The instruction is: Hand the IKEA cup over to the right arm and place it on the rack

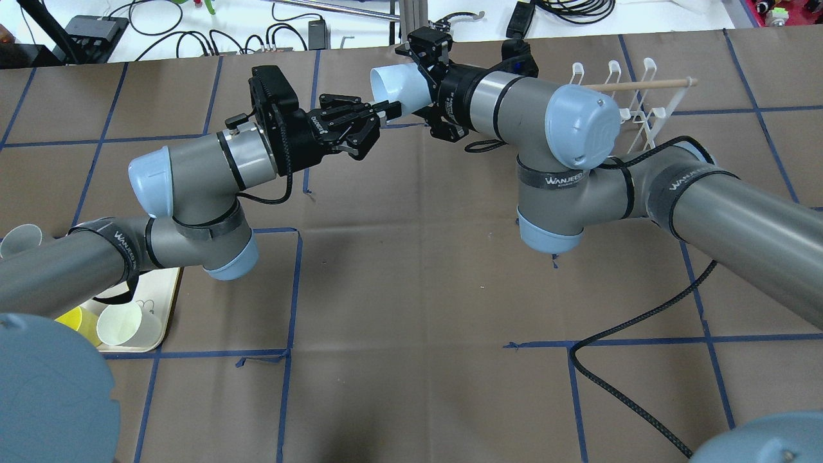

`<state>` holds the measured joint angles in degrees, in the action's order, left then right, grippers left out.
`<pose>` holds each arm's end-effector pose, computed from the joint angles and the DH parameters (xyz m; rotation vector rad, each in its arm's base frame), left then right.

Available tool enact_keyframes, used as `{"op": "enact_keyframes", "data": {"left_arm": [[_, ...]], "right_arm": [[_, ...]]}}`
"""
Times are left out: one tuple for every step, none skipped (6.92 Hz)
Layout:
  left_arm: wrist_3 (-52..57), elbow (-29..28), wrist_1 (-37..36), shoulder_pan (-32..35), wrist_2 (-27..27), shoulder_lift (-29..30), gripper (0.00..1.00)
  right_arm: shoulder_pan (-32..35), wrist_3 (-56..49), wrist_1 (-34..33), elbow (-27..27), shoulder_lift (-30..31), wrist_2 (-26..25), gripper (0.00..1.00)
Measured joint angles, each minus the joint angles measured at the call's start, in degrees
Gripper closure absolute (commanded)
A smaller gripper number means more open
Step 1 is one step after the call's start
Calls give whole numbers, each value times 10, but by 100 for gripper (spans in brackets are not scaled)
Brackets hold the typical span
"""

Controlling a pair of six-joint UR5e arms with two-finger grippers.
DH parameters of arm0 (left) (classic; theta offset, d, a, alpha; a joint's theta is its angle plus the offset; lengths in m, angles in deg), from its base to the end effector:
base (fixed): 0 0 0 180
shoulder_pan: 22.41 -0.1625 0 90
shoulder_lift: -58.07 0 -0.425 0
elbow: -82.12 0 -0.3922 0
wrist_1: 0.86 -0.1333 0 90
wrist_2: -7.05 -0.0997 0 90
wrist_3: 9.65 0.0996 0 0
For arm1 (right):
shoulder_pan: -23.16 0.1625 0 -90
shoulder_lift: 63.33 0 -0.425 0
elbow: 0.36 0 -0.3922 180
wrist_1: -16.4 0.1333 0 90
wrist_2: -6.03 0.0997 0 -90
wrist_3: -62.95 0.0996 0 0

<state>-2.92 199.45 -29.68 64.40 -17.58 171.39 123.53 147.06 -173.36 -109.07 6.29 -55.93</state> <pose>-0.1961 -0.5042 0.3266 -0.8179 -1.7350 1.2837 0.2812 -0.5360 0.3575 0.9776 1.7963 -0.4330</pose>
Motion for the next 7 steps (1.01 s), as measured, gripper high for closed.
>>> {"op": "enact_keyframes", "data": {"left_arm": [[-1,0,0,0,0,0,96],[-1,0,0,0,-1,0,96],[-1,0,0,0,-1,0,96],[-1,0,0,0,-1,0,96],[-1,0,0,0,-1,0,95],[-3,0,0,0,-1,0,93],[-6,0,0,0,-1,0,84]], "right_arm": [[0,0,0,-1,0,0,16],[0,-1,1,-1,1,0,21],[-1,-1,1,-1,1,0,31],[-1,-1,2,-1,2,0,39],[-1,-2,2,-1,2,1,42],[-1,-3,2,-1,2,2,43],[-1,-3,2,-1,3,3,44]]}}
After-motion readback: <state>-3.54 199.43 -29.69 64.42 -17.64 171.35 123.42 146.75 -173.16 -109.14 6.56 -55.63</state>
